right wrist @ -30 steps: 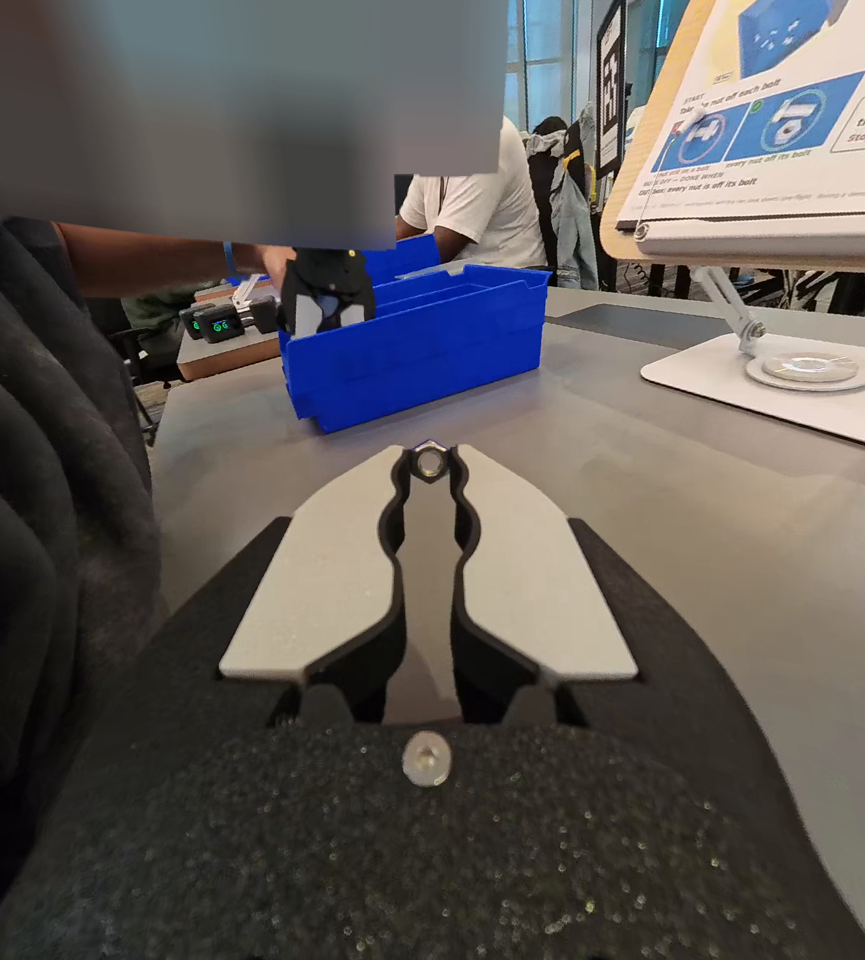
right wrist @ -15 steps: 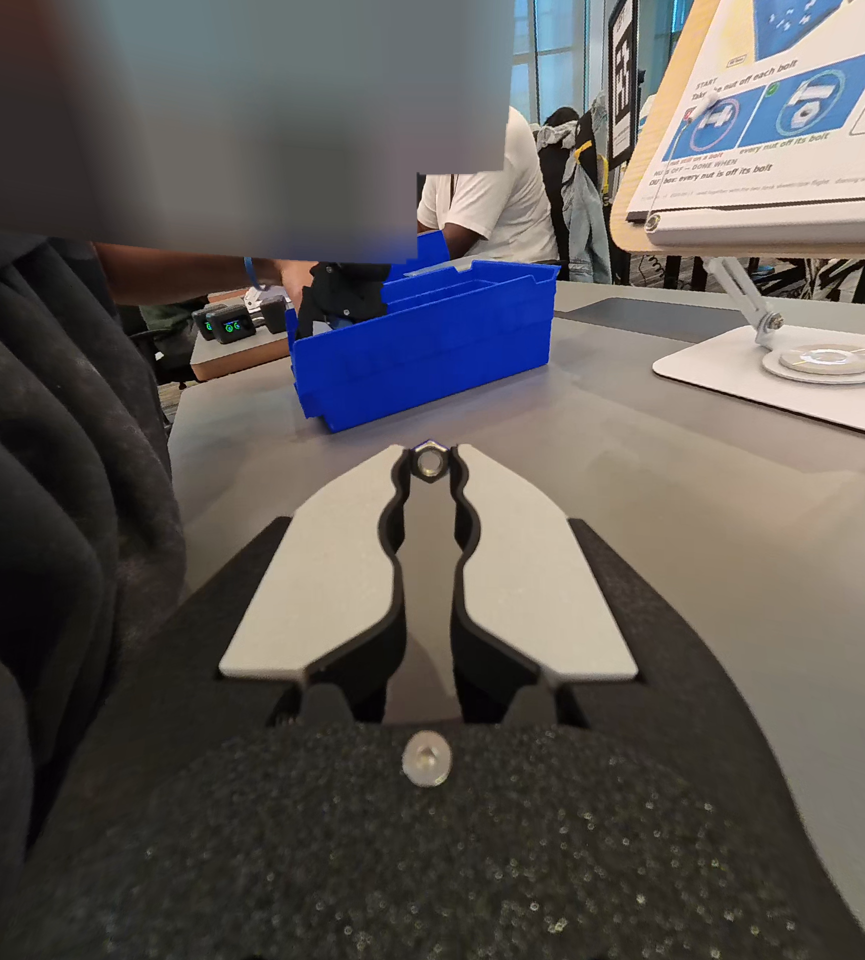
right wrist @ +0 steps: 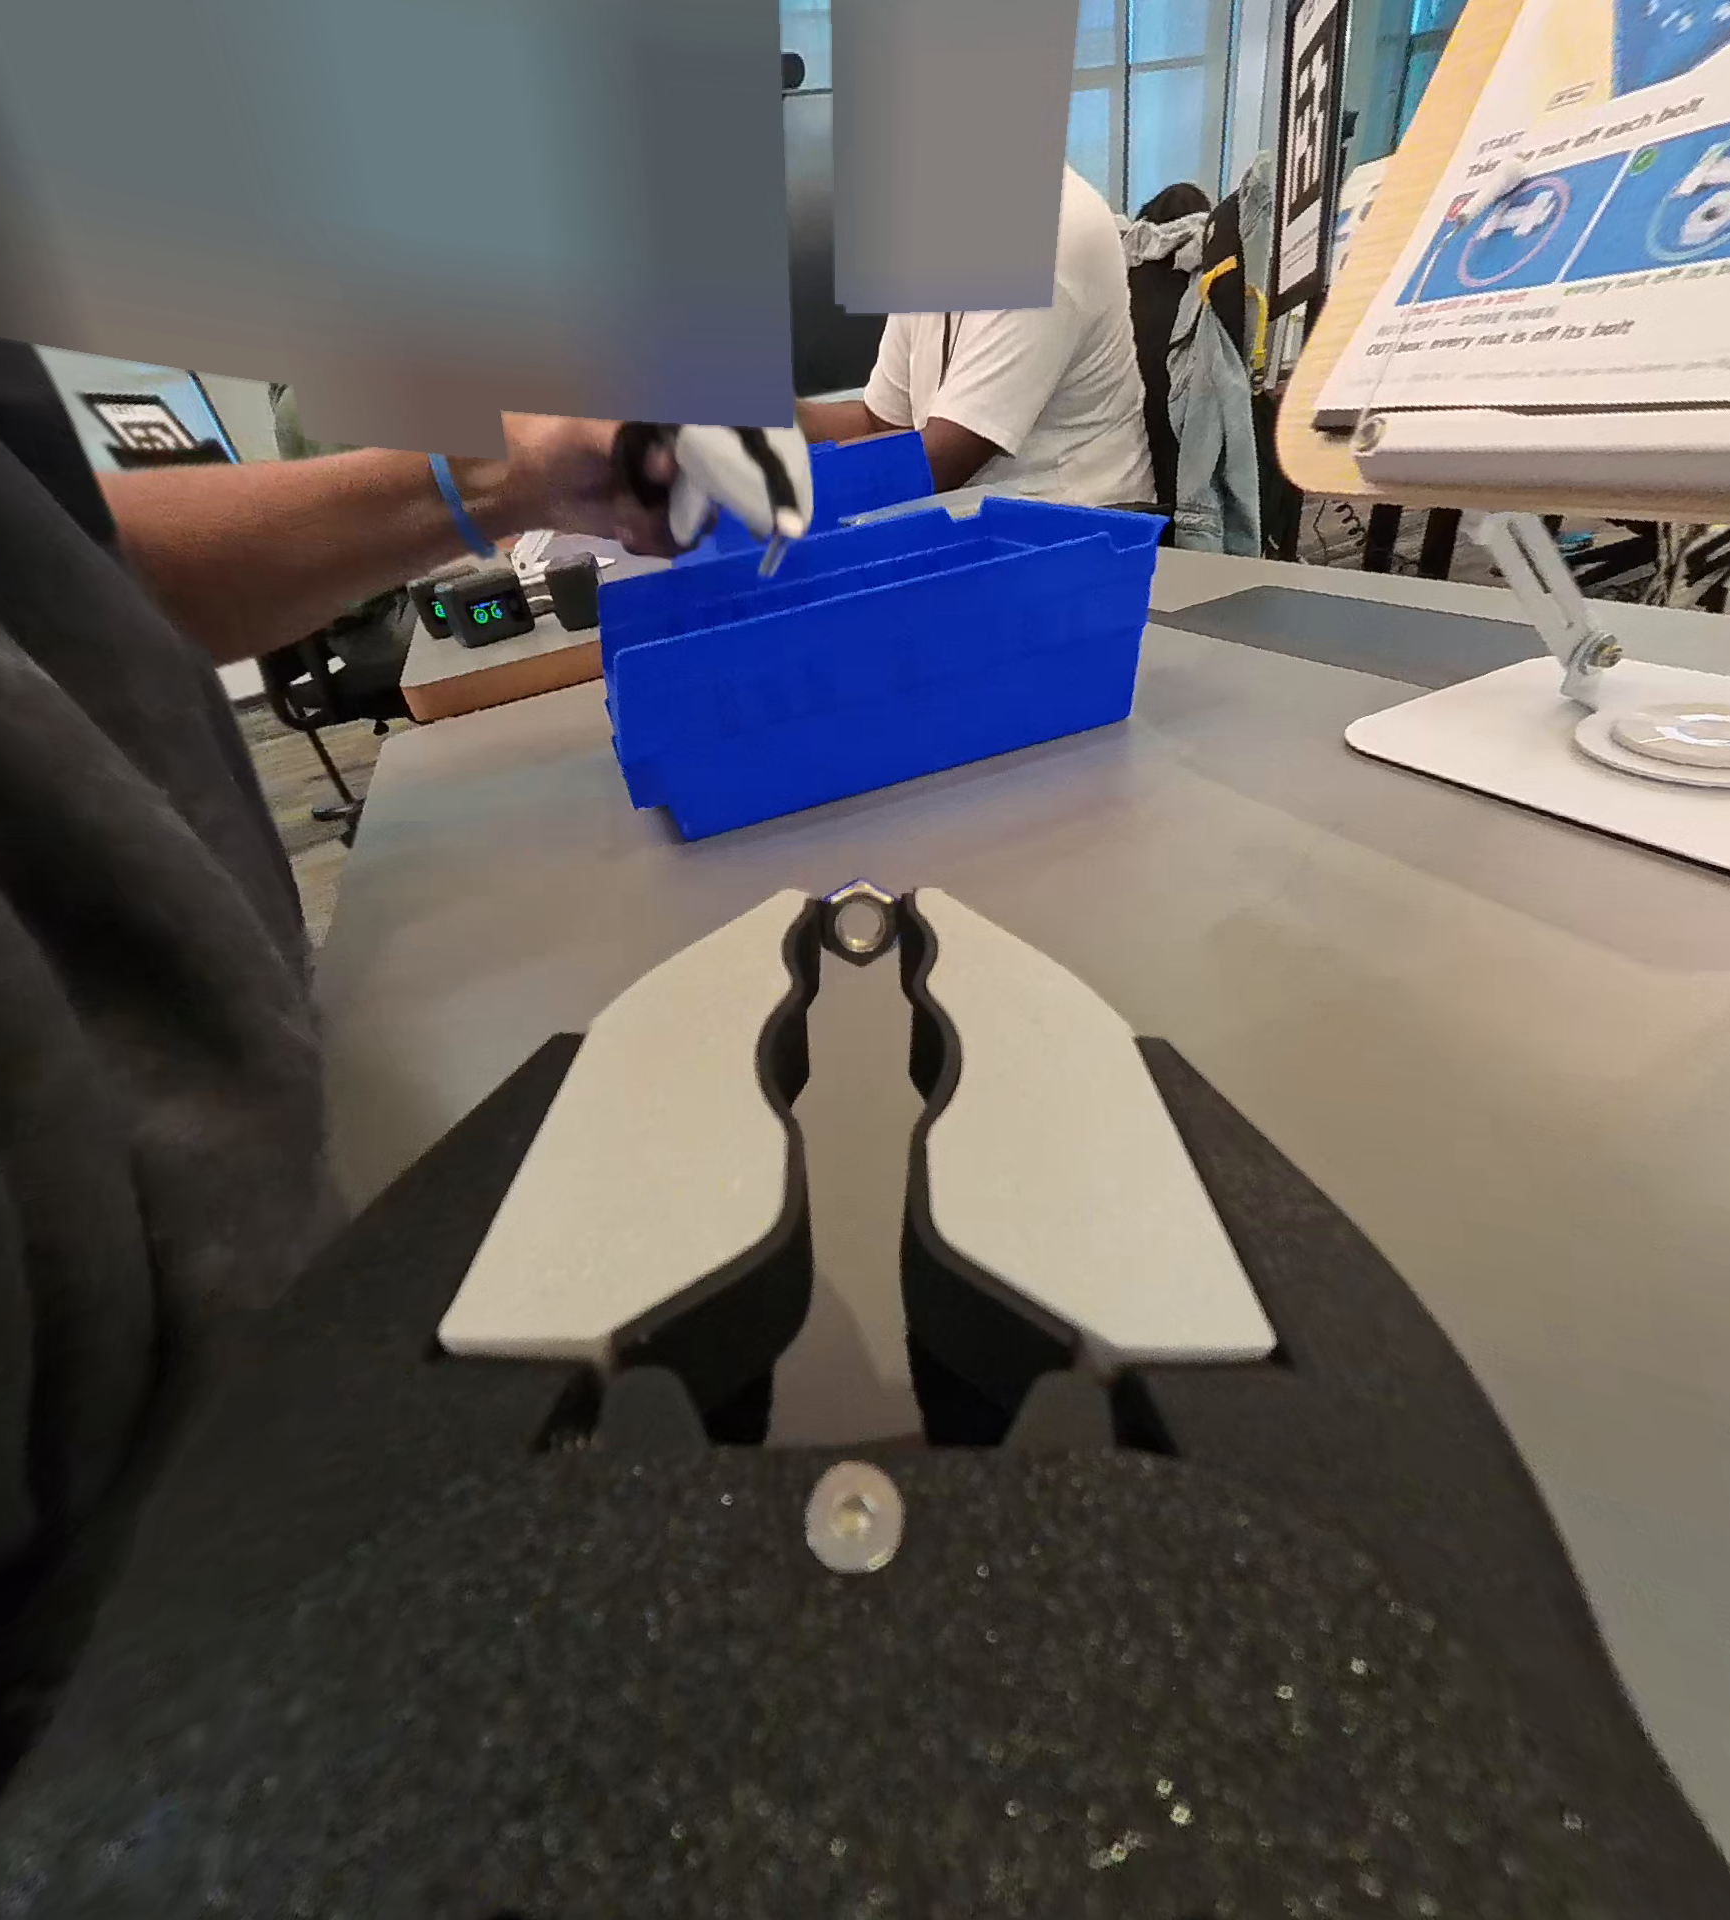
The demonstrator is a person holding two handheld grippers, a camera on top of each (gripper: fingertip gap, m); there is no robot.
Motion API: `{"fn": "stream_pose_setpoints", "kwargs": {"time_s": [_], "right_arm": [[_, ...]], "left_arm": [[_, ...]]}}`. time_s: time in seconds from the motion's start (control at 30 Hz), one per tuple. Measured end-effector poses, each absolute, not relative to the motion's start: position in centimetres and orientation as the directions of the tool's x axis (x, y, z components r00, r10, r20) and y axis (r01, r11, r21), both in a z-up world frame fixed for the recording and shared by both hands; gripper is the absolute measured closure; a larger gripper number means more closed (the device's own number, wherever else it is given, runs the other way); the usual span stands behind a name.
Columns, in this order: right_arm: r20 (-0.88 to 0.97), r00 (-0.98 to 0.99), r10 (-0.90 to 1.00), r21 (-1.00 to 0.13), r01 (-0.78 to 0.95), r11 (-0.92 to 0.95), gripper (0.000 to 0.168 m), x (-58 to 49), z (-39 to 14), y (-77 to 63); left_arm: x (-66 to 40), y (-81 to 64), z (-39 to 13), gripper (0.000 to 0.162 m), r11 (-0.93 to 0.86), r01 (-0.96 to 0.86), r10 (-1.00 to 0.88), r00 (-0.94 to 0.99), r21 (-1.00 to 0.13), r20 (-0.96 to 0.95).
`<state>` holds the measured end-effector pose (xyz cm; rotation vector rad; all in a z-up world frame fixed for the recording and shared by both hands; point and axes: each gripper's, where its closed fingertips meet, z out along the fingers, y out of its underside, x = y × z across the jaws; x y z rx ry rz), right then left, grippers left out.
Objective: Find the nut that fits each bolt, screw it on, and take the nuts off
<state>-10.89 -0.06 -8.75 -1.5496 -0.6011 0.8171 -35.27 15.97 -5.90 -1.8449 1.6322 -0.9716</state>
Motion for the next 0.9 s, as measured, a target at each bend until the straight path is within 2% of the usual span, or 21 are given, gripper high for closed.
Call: {"fn": "stream_pose_setpoints", "kwargs": {"time_s": [0.13,0.27,0.37,0.53,0.73,0.9], "right_arm": [[-0.215,0.577,0.788,-0.975,-0.083,-0.205,0.154,-12.0,-9.0,0.4],[-0.327,0.43,0.841,-0.942,-0.083,-0.324,0.154,-14.4,-8.5,0.4],[-0.326,0.365,0.872,-0.94,-0.03,-0.339,0.154,-16.6,-7.8,0.5],[-0.266,0.317,0.91,-0.935,0.147,-0.324,0.154,-20.1,-8.8,-1.2],[-0.252,0.34,0.906,-0.944,0.118,-0.307,0.154,-19.4,-9.2,-2.7],[-0.293,0.301,0.907,-0.942,0.075,-0.329,0.154,-18.4,-10.3,-3.4]], "left_arm": [[-30.7,14.0,-0.5,0.148,-0.294,-0.358,-0.956,0.09,-0.886,0.281],[-26.1,10.3,2.1,0.148,-0.39,-0.198,-0.92,0.046,-0.899,0.389],[-22.8,7.2,2.6,0.149,-0.449,-0.09,-0.891,-0.028,-0.889,0.453],[-18.5,2.7,0.6,0.149,-0.475,-0.057,-0.873,-0.091,-0.878,0.479],[-15.3,-0.7,-3.6,0.148,-0.476,-0.115,-0.865,-0.114,-0.872,0.488],[-14.6,-1.6,-4.8,0.149,-0.425,-0.139,-0.885,-0.143,-0.895,0.443]]}}
